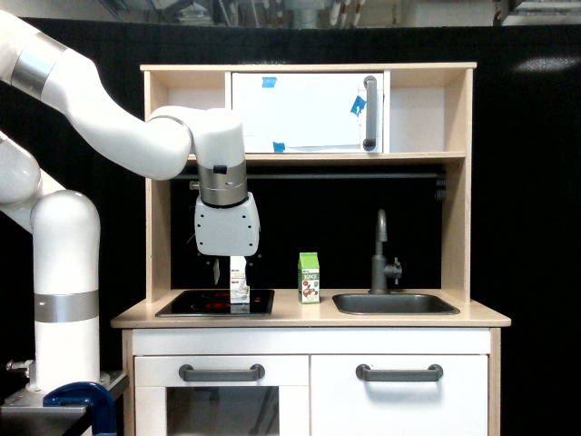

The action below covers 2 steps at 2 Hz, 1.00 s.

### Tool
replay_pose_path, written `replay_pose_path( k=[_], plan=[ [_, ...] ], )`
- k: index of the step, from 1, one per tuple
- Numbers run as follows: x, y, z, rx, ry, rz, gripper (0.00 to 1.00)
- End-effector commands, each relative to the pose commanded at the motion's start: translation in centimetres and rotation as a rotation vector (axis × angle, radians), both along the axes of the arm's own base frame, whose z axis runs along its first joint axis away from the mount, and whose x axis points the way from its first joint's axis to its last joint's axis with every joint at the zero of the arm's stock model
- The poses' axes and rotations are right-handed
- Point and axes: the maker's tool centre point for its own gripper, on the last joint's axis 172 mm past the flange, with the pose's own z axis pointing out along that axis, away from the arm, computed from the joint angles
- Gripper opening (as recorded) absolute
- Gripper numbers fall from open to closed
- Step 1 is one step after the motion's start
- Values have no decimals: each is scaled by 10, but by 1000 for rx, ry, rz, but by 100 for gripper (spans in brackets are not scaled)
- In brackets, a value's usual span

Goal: Put the white box into the sink

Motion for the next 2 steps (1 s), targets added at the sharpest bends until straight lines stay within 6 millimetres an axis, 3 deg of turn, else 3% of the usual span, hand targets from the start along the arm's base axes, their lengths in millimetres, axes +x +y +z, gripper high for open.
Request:
replay_pose_path(
  k=[1, 2],
  plan=[
    [1, 14, 12, 70, 8, 83, 100],
    [0, 48, 17, 104, 17, 115, 100]
  ],
)
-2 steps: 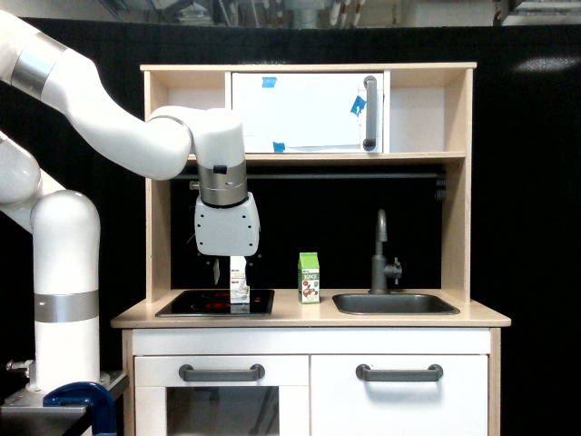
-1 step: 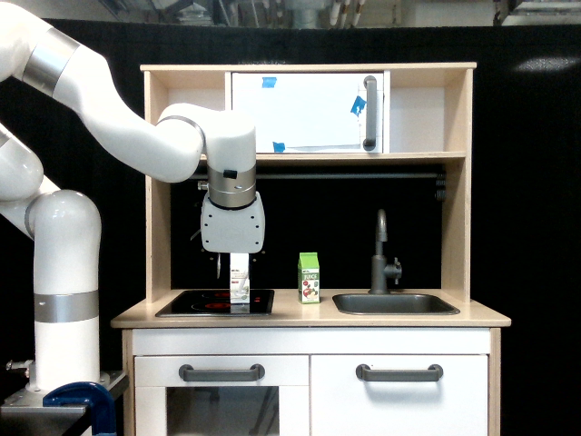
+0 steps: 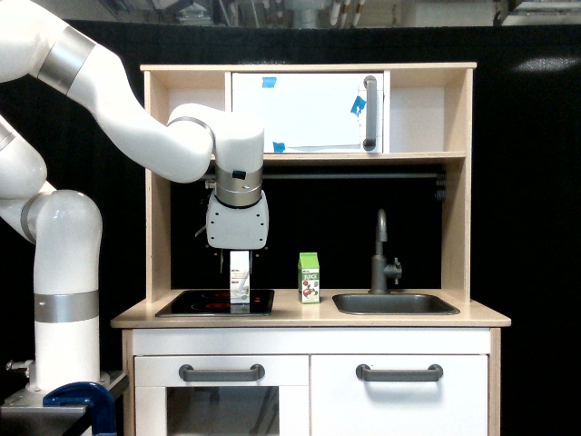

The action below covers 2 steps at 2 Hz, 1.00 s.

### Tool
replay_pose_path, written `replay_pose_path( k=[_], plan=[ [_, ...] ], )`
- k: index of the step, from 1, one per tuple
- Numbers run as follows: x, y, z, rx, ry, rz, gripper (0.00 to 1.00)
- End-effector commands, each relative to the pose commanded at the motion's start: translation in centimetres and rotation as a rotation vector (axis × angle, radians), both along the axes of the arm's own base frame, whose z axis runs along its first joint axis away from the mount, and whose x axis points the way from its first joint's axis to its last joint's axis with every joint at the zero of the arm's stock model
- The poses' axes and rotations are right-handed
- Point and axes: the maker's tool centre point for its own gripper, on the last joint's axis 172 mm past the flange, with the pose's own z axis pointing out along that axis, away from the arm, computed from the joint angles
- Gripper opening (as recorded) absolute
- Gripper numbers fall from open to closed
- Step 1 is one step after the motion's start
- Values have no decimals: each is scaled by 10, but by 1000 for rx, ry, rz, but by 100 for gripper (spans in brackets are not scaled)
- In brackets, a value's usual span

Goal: Put the white box into the sink

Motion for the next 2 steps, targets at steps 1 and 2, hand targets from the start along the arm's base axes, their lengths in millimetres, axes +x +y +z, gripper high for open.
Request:
replay_pose_path(
  k=[1, 2],
  plan=[
    [-6, 47, 0, 0, 0, 0, 100],
    [2, 74, -4, 0, 0, 0, 100]
  ],
)
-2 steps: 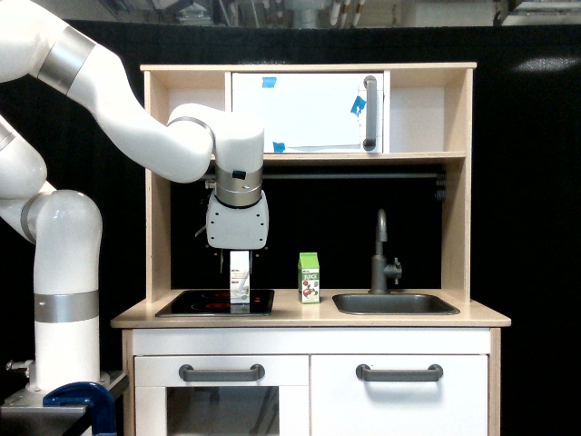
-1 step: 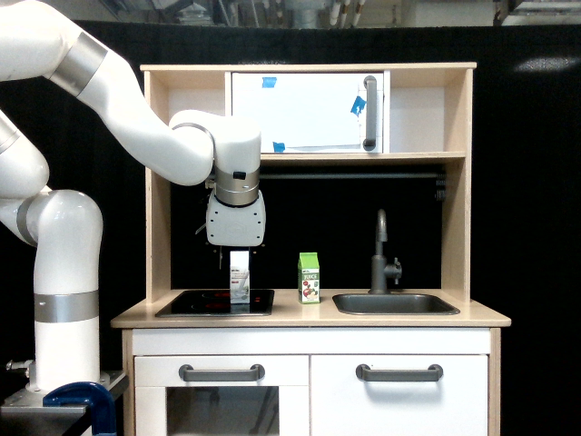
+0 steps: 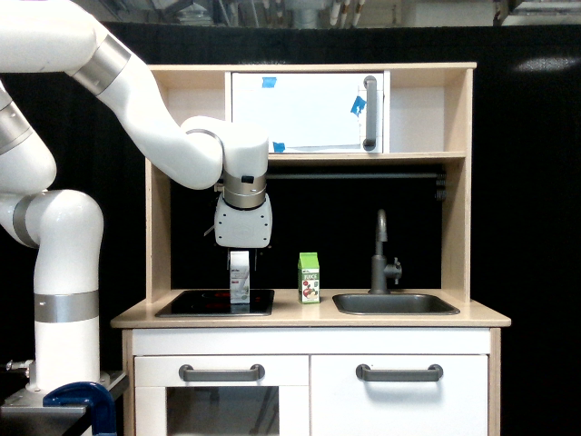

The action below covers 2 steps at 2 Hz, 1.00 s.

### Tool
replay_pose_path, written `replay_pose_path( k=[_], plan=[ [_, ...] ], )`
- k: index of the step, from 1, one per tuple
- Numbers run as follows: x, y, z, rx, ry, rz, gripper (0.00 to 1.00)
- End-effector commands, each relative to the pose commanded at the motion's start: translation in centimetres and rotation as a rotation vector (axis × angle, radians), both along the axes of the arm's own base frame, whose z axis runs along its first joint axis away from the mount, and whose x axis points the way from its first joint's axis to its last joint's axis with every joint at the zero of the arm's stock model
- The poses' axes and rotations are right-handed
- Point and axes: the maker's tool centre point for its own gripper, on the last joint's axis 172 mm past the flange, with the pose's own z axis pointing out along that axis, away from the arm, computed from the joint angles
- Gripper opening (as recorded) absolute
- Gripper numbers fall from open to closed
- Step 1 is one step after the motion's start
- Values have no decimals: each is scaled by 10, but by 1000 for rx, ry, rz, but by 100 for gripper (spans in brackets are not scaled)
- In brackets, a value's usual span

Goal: Put the white box into the sink

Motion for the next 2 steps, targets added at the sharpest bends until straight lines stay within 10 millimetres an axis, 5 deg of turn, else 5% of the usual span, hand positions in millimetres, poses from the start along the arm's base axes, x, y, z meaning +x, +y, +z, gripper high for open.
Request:
replay_pose_path(
  k=[2],
  plan=[
    [-8, 33, -18, 0, 0, 0, 100]
  ],
)
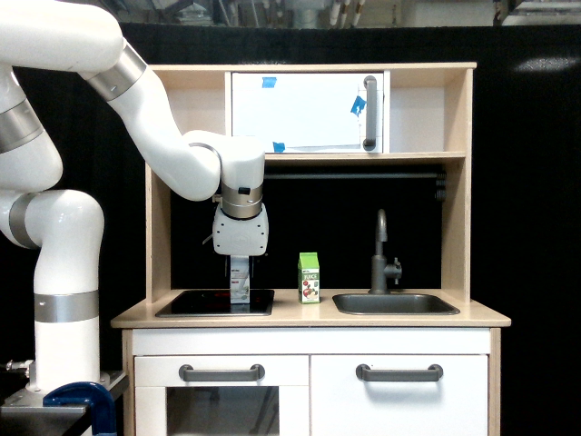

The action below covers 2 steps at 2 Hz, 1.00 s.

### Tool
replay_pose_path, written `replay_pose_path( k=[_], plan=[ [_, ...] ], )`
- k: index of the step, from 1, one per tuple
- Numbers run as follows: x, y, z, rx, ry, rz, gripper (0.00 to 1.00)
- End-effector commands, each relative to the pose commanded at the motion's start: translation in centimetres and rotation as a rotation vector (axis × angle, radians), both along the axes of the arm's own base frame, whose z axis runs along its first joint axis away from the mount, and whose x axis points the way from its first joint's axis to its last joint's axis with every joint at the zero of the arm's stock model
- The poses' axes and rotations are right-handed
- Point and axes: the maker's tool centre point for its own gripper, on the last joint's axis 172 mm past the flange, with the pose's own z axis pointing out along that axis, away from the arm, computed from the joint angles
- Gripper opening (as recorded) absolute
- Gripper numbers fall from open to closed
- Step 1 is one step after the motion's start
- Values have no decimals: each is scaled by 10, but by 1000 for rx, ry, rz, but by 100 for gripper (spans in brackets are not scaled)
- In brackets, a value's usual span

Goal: Put the white box into the sink

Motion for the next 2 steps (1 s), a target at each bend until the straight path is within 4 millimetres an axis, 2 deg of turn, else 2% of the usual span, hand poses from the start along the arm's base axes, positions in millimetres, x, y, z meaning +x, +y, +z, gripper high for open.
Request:
replay_pose_path(
  k=[1, 2],
  plan=[
    [-4, 5, -4, 0, 0, 0, 0],
    [8, -6, 2, 0, 0, 0, 0]
  ],
)
